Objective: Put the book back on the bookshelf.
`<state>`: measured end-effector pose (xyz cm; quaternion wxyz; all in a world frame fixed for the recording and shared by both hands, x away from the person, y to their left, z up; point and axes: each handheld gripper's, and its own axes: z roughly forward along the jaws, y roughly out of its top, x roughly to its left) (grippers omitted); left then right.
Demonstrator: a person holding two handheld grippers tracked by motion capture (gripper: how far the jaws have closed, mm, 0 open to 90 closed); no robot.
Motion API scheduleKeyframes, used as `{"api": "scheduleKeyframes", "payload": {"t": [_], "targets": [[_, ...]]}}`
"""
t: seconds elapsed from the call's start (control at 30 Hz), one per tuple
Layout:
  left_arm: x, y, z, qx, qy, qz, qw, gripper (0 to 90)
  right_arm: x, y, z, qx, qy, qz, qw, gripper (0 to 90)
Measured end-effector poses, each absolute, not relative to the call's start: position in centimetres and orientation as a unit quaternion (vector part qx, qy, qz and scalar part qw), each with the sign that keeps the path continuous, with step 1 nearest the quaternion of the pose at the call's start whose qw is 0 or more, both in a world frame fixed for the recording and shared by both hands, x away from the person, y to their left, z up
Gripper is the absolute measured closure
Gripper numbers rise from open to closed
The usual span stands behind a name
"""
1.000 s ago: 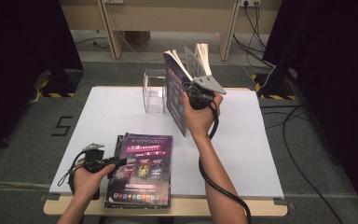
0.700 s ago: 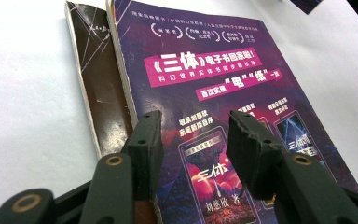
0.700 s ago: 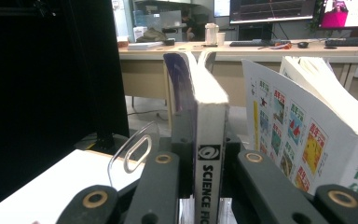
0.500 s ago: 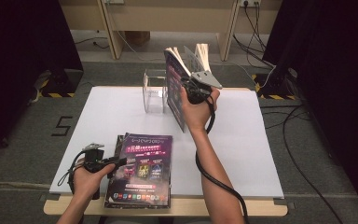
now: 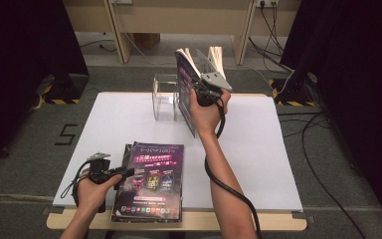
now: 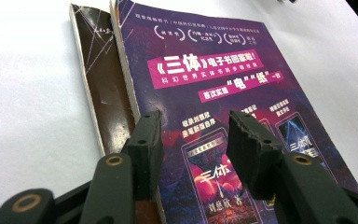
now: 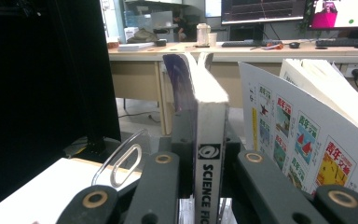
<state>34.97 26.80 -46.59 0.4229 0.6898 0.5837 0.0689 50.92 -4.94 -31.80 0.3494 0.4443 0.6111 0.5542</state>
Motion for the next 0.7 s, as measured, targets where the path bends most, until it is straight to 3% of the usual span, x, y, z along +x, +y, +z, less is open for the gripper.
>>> {"api": "scheduleKeyframes", "payload": {"t": [0.7], "targets": [[35.0,26.6,-46.6,0.691,0.584,0.068,0.421,54.7,50.9,-4.5,-33.3,0.447,0.612,0.539,0.367,82.6]]}}
